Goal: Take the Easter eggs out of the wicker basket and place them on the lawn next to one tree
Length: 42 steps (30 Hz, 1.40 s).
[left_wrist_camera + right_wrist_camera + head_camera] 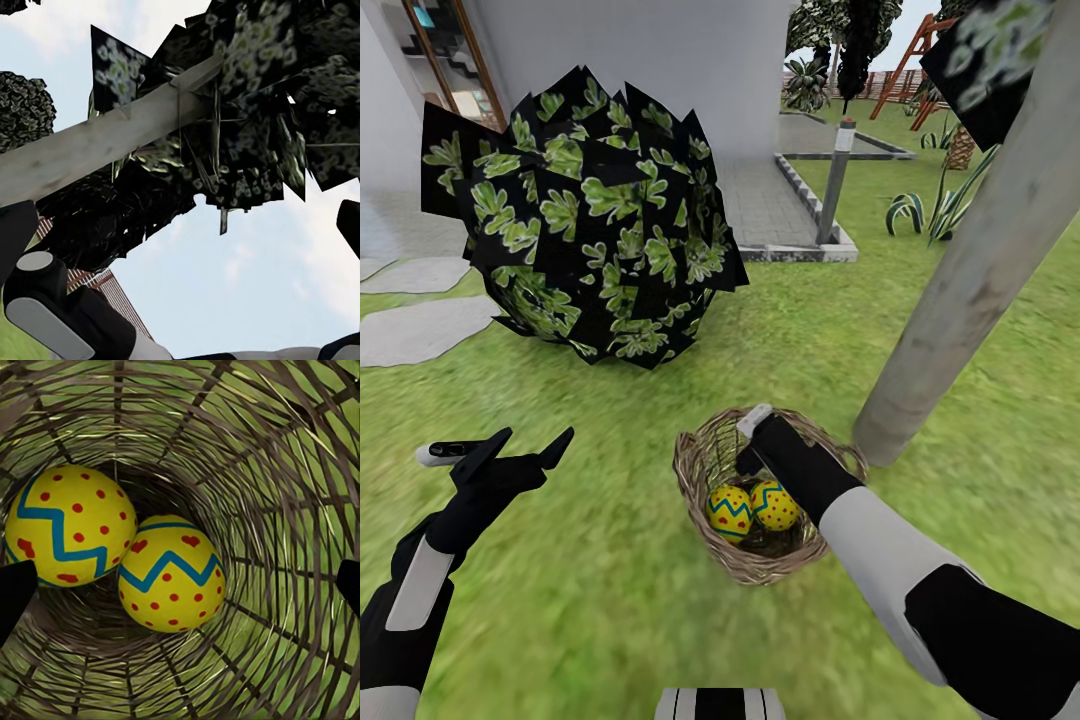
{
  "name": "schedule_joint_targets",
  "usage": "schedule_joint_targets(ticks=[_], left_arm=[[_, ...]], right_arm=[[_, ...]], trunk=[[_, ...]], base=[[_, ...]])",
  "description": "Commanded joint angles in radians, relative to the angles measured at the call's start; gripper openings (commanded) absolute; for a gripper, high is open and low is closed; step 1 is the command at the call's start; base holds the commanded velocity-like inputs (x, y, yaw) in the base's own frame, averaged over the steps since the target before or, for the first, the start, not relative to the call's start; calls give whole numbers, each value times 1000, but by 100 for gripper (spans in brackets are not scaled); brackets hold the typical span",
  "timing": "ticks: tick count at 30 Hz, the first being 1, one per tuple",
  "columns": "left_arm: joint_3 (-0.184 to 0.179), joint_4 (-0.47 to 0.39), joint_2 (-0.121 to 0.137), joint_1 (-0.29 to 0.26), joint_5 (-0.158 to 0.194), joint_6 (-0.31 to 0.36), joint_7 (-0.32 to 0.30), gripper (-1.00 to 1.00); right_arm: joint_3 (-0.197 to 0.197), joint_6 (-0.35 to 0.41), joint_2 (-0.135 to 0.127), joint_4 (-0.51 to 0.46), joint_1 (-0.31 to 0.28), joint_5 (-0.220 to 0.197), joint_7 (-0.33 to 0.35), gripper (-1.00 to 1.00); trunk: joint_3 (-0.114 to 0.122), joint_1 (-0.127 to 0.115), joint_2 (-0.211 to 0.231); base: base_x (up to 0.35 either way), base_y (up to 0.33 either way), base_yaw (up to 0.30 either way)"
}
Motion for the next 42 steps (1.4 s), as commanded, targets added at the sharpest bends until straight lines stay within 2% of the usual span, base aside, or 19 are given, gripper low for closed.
schedule_joint_targets(ticks=[1,5,13,23,31,42], left_arm=[[0,0,0,0,3,10,-1,100],[0,0,0,0,3,10,-1,100],[0,0,0,0,1,10,0,100],[0,0,0,0,0,10,0,100],[0,0,0,0,0,10,0,100],[0,0,0,0,-1,10,0,100]], right_arm=[[1,4,1,-1,-1,9,8,100],[1,6,1,0,-1,7,7,100],[3,1,-8,0,-1,19,1,100],[10,0,-7,-3,-1,34,-3,100],[9,0,-6,-19,-2,88,-3,100],[12,-1,-11,-46,-2,94,-2,100]], trunk=[[-1,0,0],[-1,0,0],[-32,3,-2],[-70,8,-4],[-101,12,-6],[-144,16,-9]], base=[[0,0,0],[0,0,0],[0,0,0],[0,0,0],[0,0,0],[0,0,0]])
